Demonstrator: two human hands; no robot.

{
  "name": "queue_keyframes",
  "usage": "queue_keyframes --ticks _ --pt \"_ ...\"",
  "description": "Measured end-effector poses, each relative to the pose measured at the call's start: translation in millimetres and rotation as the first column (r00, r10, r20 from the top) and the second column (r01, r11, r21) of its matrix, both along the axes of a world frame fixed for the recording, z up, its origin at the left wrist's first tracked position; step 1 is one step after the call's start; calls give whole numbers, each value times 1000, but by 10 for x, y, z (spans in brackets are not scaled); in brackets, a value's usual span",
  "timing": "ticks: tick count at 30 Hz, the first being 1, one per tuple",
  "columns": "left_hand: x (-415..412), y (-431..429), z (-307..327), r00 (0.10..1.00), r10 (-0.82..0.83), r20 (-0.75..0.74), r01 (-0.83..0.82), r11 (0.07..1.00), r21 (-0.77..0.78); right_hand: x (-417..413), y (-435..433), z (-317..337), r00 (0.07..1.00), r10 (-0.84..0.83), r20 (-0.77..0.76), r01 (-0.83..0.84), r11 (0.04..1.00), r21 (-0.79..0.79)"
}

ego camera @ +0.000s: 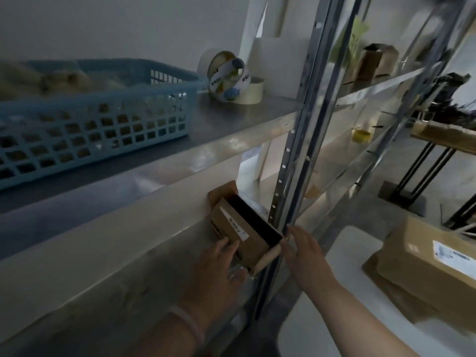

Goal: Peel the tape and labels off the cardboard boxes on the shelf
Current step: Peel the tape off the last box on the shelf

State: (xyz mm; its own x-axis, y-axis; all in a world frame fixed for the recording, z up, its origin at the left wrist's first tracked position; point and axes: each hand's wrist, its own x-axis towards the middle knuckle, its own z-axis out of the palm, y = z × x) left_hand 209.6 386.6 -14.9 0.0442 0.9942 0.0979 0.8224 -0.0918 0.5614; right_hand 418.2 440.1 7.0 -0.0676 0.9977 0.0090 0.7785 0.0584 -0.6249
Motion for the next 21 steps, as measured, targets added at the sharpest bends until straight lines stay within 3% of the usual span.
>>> queue_keyframes --ticks 3,6,8,10,12,14,16,18,21 --pt "191 203 -69 996 57 75 -53 997 -50 118 361 -25 983 -25 -184 -7 985 -172" --pt "299 308 -121 978 130 163 -110 986 -128 199 575 -122 894 -152 -422 -13 932 -363" --pt "330 369 -202 961 163 221 -129 978 -162 230 694 -228 852 -250 -461 4 883 -470" --pt "353 442 -221 929 220 297 -155 961 -227 246 812 -349 763 -359 -538 -39 805 -592" --pt "340 542 -238 839 329 434 -190 924 -332 258 918 -457 647 -422 -635 -163 737 -656" --pt "302 637 -270 738 413 534 -223 896 -385 243 978 -497 628 -431 -648 -209 708 -674" --pt "273 689 -260 703 430 566 -223 890 -399 190 1004 -524 626 -472 -620 -166 697 -698" --pt "231 686 -266 690 434 579 -230 890 -394 100 990 -535 590 -525 -614 -141 681 -719" --pt "171 612 -285 728 419 542 -219 892 -396 11 904 -627 664 -465 -585 -168 670 -723"
